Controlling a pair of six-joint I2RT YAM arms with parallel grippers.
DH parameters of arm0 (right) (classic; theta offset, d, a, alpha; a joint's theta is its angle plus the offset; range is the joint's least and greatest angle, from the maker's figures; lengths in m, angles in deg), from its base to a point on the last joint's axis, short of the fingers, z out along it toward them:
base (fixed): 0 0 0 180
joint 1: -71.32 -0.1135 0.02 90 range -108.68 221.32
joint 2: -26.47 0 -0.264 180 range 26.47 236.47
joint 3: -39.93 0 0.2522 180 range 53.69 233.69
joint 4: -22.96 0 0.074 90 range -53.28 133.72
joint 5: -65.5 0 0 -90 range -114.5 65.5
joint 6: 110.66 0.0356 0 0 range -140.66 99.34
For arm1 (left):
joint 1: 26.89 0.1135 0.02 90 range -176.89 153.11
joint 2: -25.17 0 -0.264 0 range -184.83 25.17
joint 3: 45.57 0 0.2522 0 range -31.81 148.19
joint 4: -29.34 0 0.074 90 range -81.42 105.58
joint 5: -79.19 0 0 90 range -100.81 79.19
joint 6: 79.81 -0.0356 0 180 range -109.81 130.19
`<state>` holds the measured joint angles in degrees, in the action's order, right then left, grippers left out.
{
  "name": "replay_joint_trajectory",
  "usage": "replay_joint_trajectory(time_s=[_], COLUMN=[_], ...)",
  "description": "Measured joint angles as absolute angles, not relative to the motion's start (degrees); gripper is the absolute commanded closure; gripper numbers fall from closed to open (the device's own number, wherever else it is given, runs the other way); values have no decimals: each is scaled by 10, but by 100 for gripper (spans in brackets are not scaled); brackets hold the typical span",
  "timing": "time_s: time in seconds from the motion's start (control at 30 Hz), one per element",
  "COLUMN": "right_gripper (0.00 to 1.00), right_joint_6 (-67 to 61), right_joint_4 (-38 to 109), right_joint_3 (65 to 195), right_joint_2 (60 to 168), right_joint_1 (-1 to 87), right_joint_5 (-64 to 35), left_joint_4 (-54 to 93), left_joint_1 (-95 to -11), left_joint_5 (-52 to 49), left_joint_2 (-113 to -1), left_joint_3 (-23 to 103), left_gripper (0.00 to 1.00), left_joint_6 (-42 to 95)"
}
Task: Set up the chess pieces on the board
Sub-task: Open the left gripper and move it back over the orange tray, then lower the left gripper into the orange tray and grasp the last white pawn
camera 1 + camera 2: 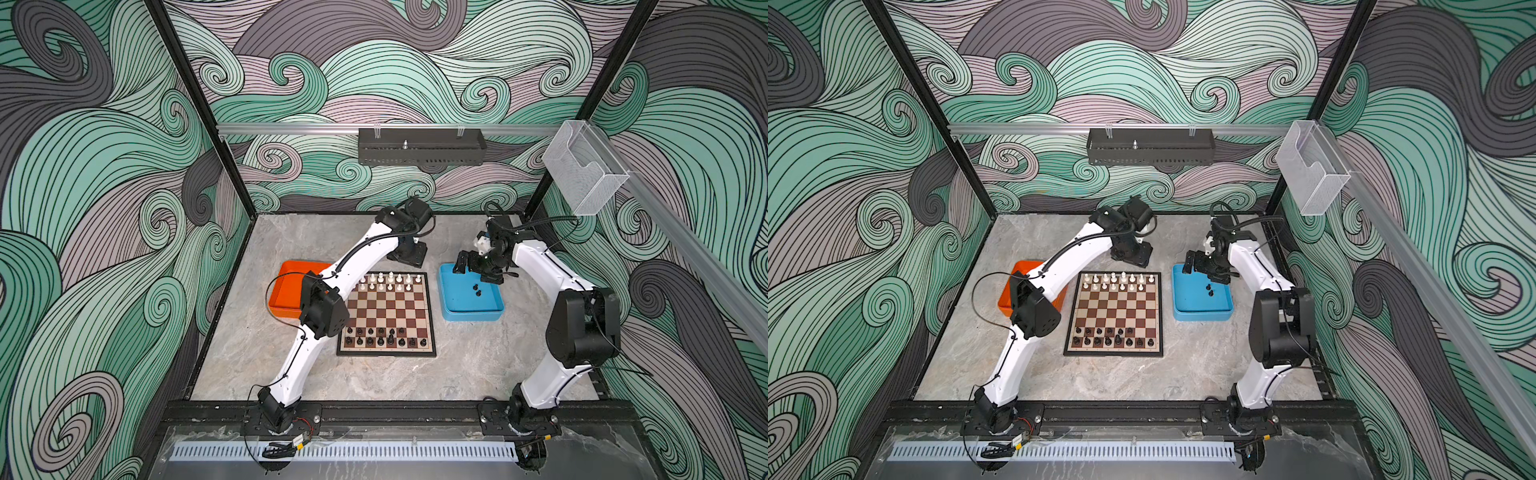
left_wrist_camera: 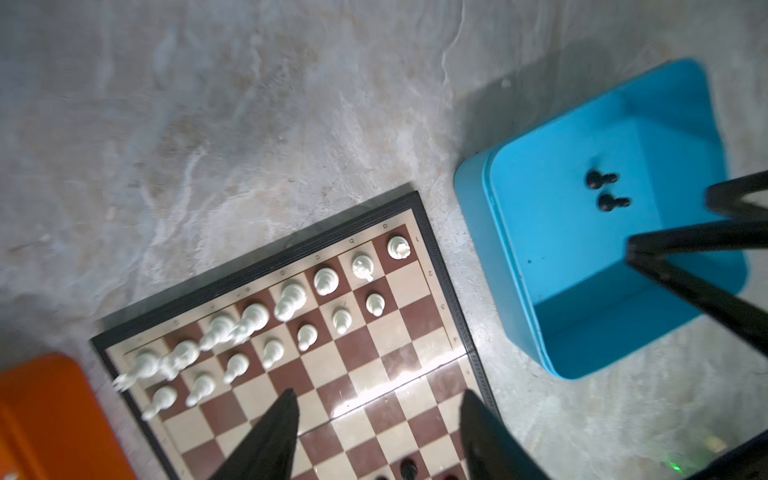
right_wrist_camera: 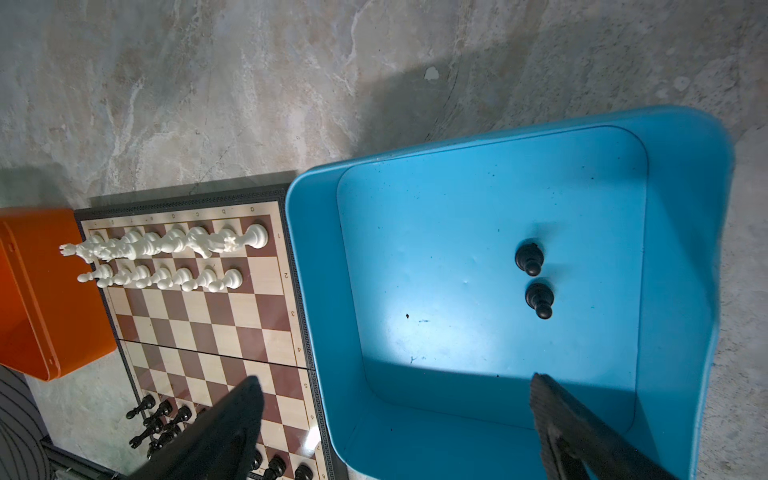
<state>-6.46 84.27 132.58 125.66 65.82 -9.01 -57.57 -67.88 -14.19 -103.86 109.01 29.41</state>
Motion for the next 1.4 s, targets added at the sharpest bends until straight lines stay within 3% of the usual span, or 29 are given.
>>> replay_joint_trajectory(time_s=[0.17,0.6,0.77,1.0,1.4], right_gripper=[0,0,0,0,0], right_joint_6=[-54,-39,-39,-40,-44], right_joint_4=[843,843,843,847,854], right_joint_3=[1326,1326,1326,1341,1346], right_joint_2=[1252,1249,1249,1252,1267], right_joint_1=[655,612,603,602,602], right_joint_5=[-95,-108,-108,-108,-110], left_joint_4=[-588,-550,-511,-467,-424], left_joint_1=[-647,-414,-355,-324,-324], left_joint_5=[-163,-184,-169,-153,-142], left_joint_2=[-976,-851,-826,-849,-916], left_joint_3=[1059,704,610,581,581], left_gripper=[12,13,23,39,49], left_joint_6=[305,335,349,354,354])
